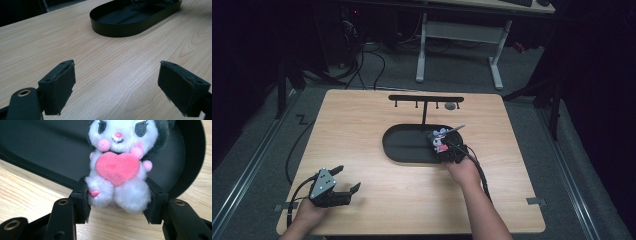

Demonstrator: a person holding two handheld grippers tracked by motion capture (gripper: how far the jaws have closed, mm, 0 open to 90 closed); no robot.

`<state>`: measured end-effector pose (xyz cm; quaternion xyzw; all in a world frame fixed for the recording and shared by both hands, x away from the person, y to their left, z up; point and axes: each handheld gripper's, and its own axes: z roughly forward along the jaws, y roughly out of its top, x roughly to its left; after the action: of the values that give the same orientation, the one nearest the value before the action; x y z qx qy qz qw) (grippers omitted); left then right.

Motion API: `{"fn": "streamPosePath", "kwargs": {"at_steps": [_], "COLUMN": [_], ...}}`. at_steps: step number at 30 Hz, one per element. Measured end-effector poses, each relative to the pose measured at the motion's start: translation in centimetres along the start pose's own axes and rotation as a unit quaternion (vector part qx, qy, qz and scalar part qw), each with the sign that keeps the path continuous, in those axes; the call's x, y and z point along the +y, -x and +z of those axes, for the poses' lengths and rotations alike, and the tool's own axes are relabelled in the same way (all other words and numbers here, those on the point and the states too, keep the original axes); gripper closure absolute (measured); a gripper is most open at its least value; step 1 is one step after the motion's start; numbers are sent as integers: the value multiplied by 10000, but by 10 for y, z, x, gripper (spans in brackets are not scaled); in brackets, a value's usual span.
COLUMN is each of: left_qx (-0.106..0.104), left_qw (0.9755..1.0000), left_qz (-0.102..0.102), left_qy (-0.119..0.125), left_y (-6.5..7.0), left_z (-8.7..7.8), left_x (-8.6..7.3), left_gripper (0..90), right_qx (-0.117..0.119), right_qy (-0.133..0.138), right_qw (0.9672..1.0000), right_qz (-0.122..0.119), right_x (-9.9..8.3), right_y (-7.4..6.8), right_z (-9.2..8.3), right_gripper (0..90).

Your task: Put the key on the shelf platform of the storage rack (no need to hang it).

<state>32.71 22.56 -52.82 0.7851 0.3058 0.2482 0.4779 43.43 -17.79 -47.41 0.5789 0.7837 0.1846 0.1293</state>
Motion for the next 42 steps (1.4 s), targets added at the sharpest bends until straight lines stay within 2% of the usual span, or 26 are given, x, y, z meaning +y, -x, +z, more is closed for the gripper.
{"fn": "streamPosePath", "kwargs": {"at_steps": [12,17,20,29,35,42], "left_qx": [-9,-10,-9,-10,-7,-8], "left_qw": [10000,10000,10000,10000,10000,10000], "left_qz": [2,5,5,-9,-3,6], "left_qy": [3,3,2,2,-5,-18], "left_y": [0,0,0,0,0,0], "left_z": [0,0,0,0,0,0], "left_x": [0,0,0,0,0,0], "left_gripper": [154,154,155,155,155,155], "right_qx": [-42,-49,-23,-30,31,120], "right_qy": [56,100,180,409,606,740], "right_qw": [10000,9999,9998,9991,9982,9971], "right_qz": [39,75,96,136,-29,-140], "right_x": [5,6,6,3,-2,-12], "right_y": [-1,-3,-2,2,0,-2], "right_z": [13,13,10,-9,-21,-28], "right_gripper": [449,389,347,338,326,301]}}
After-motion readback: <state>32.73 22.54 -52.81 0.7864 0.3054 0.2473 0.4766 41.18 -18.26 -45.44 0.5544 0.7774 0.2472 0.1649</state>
